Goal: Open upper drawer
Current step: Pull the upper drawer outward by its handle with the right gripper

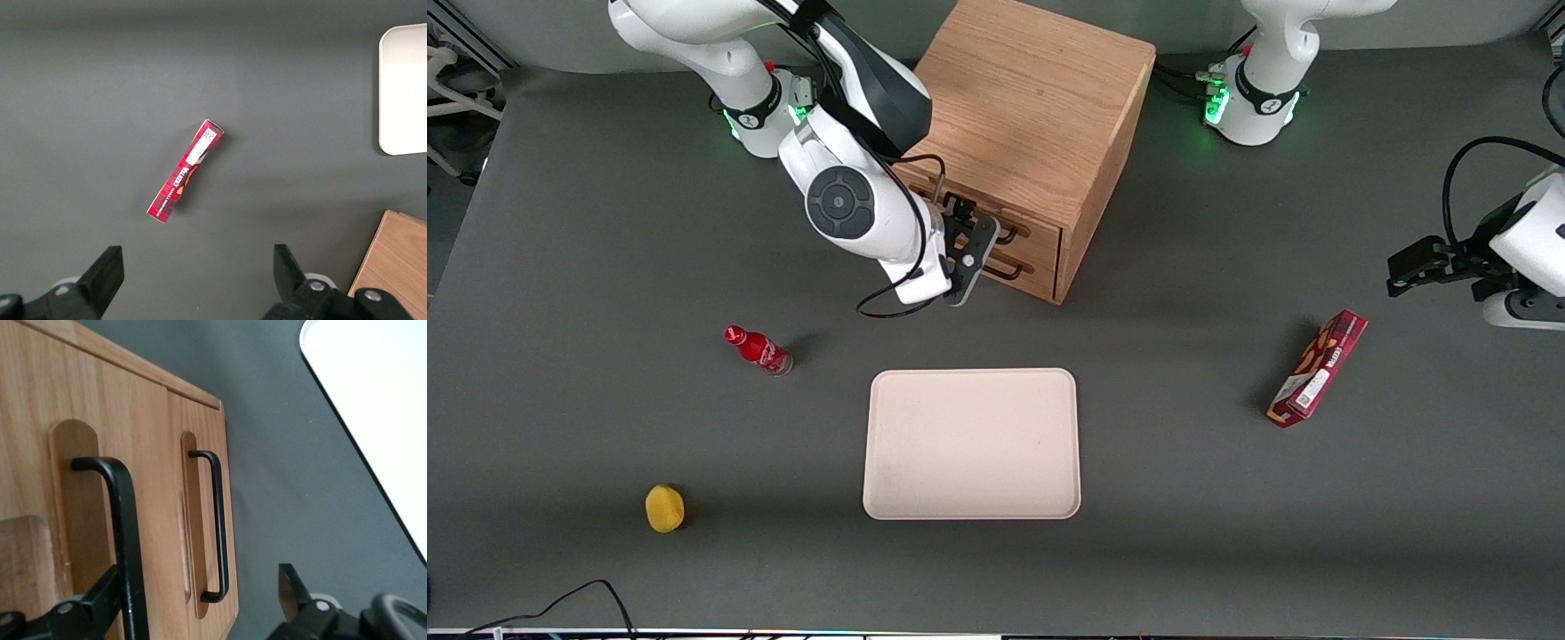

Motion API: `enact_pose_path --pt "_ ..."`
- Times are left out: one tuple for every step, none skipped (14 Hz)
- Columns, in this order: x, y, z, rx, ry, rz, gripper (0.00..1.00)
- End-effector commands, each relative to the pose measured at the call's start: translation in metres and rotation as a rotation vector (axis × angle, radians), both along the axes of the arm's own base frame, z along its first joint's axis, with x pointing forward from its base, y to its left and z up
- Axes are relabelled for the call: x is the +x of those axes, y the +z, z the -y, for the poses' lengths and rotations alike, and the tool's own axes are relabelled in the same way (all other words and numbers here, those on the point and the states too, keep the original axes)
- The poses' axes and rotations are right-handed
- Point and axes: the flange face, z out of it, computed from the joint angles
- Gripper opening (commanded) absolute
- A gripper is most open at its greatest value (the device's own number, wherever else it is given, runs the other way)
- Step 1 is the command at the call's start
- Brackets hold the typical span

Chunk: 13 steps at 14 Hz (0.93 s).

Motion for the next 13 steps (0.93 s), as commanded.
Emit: enact_pose_path --pt "0.026 0.007 0.004 0.010 -0.016 0.051 1.00" --pt "0.029 0.008 0.005 -0.002 -0.011 0.069 1.00" --pt "0.033 0.008 0.005 -0.013 -0.002 0.087 1.00" --pt "0.035 0.007 0.005 -0.021 0.008 0.098 1.00" --pt "0.036 0.007 0.006 -0.023 0.006 0.098 1.00" --pt "0.037 0.007 0.007 -0.024 0.005 0.100 1.00" --pt "0.039 0.006 0.010 -0.025 0.000 0.098 1.00" --pt "0.041 0.005 0.010 -0.025 -0.003 0.098 1.00" --pt "0.047 0.007 0.014 -0.022 -0.012 0.103 1.00" --pt "0.056 0.007 0.023 -0.032 -0.026 0.114 1.00" --pt "0.060 0.009 0.025 -0.029 -0.033 0.121 1.00" --pt "0.064 0.009 0.026 -0.026 -0.036 0.123 1.00" --pt "0.069 0.008 0.032 -0.028 -0.043 0.124 1.00"
